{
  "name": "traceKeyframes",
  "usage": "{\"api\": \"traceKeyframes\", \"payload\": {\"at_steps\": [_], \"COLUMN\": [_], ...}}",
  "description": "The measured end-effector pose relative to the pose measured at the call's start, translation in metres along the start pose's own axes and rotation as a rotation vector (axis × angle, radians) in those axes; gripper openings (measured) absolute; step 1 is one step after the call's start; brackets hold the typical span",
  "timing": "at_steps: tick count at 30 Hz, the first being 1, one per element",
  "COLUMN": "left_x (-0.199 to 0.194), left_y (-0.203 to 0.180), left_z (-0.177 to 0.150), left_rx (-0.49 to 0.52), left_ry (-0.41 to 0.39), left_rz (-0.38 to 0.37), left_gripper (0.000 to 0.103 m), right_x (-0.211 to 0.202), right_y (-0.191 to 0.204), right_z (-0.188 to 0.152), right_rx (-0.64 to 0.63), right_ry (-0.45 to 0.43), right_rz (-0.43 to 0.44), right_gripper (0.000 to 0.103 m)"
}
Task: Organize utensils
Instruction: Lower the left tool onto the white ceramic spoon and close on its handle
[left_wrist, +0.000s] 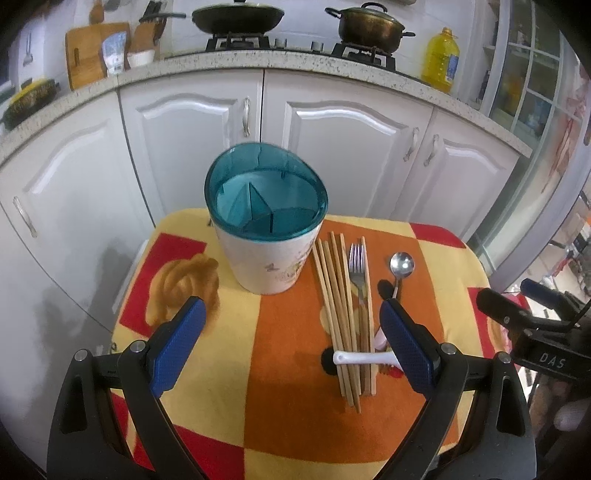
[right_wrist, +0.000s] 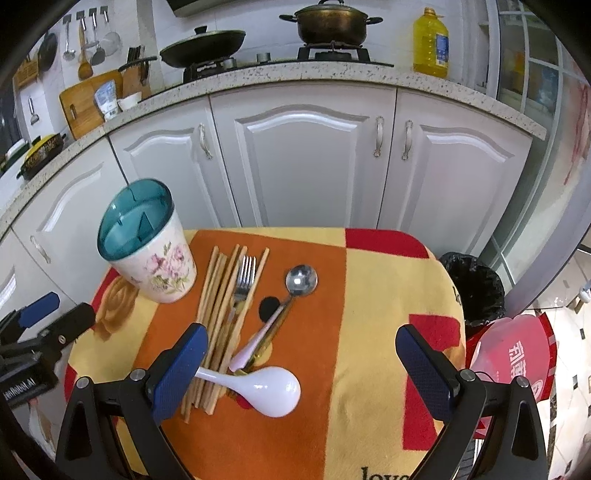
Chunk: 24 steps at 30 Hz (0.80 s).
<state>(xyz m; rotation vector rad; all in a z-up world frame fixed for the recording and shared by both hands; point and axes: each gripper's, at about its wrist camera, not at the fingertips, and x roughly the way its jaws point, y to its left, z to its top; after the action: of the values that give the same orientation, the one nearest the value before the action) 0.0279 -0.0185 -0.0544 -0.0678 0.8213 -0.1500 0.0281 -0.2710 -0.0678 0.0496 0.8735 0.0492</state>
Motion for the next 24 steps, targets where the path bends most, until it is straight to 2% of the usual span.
{"api": "traceKeyframes", "payload": {"at_steps": [6, 9, 11, 12, 21, 24], "left_x": [0.014, 0.025, 0.033, 0.041, 0.089, 0.099], "left_y": [0.011, 0.012, 0.012, 0.012, 0.012, 0.004], "left_z": [-0.011, -0.017, -0.021, -0.024, -0.039, -0.04], "left_rx": [-0.032, -0.052, -0.064, -0.074, -0.203, -0.181], "left_ry": [0.064, 0.11, 0.142, 0.174, 0.29, 0.311], "left_rz": [-0.033, -0.084, -0.116, -0.139, -0.234, -0.253], "left_gripper": [0.096, 0.094, 0.079, 0.077, 0.077, 0.068], "right_x": [0.018, 0.028, 0.034, 0.038, 0.056, 0.058], "right_y": [-0.006, -0.005, -0.006, -0.007, -0.019, -0.023], "right_z": [-0.017, -0.025, -0.029, -0.031, -0.04, -0.041], "right_rx": [-0.019, -0.037, -0.037, -0.035, 0.004, 0.016], "right_ry": [0.058, 0.084, 0.101, 0.113, 0.16, 0.168], "right_rz": [0.046, 0.063, 0.079, 0.086, 0.092, 0.092], "right_gripper": [0.1, 0.088, 0.083, 0.081, 0.08, 0.08]}}
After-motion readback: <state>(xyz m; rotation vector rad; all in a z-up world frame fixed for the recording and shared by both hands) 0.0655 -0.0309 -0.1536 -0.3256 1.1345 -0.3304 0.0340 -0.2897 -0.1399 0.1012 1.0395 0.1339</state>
